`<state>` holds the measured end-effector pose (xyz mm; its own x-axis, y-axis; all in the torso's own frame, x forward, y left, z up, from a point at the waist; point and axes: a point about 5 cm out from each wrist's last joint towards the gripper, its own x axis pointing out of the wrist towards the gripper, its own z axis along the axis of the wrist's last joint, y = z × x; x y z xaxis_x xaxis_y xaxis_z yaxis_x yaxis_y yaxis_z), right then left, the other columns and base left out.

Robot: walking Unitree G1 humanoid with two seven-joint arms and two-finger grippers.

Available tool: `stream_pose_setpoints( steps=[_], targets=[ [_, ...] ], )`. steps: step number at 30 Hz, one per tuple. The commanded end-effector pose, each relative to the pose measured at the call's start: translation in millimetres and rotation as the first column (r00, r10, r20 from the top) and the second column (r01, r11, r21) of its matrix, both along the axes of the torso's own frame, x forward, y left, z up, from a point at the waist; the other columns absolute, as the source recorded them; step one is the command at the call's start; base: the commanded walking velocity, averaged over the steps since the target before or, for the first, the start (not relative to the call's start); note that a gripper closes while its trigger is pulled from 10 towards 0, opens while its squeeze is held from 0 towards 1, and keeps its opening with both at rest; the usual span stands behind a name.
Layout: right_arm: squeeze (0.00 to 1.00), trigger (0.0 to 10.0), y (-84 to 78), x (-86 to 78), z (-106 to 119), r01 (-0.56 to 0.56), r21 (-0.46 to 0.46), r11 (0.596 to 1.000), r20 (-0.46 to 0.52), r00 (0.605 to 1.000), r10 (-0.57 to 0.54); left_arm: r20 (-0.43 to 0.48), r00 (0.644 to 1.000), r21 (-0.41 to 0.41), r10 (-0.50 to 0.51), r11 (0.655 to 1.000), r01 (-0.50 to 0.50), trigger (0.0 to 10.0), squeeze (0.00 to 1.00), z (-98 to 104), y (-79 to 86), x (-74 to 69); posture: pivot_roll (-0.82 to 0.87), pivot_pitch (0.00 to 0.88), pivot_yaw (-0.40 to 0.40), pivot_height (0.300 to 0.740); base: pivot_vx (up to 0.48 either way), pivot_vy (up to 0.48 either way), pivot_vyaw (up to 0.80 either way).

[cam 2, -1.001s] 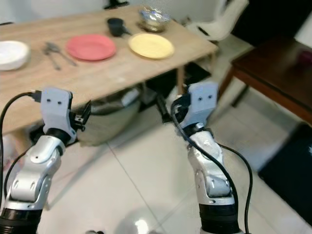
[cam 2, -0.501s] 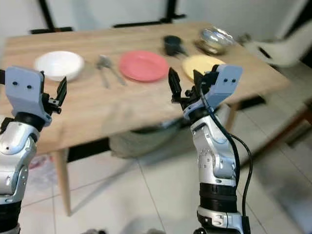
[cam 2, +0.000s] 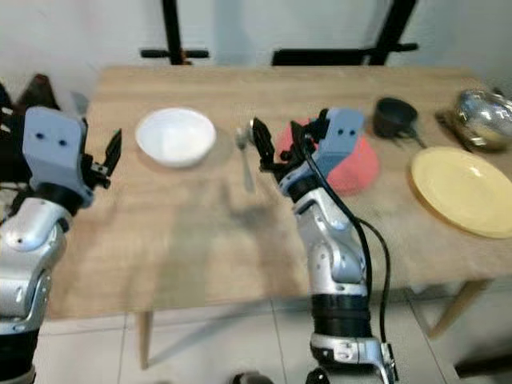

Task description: Setting the table

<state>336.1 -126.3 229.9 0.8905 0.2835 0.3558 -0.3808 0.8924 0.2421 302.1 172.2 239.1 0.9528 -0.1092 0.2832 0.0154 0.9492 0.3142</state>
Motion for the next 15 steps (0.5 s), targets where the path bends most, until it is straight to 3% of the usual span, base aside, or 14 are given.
stream_pose_setpoints(
  steps=[1, 10, 15],
  targets=[
    [0.00, 10.0, -1.7, 0.0, -5, 0.020, -0.035, 0.999, -0.013, 1.000, -0.020, -0.058, 0.998, 0.000, -0.038, 0.999, 0.039, 10.0, 0.00, -8, -5.0, 3.9, -0.01, 0.031, 0.022, 0.740, 0.000, 0.000, 0.00],
    [0.00, 10.0, -16.8, 2.1, -17, 0.042, -0.113, 0.993, -0.048, 0.998, -0.048, -0.093, 0.991, -0.026, -0.092, 0.996, 0.090, 10.0, 0.00, -9, -6.6, 1.5, -0.01, 0.039, 0.025, 0.740, 0.000, 0.000, 0.00],
    [0.00, 10.0, -9.1, 4.4, -20, -0.030, -0.142, 0.989, -0.073, 0.997, 0.019, -0.123, 0.988, -0.020, -0.088, 0.996, 0.086, 10.0, 0.00, -9, 0.6, 2.9, -0.01, 0.043, 0.019, 0.740, 0.000, 0.000, 0.00]
  ],
)
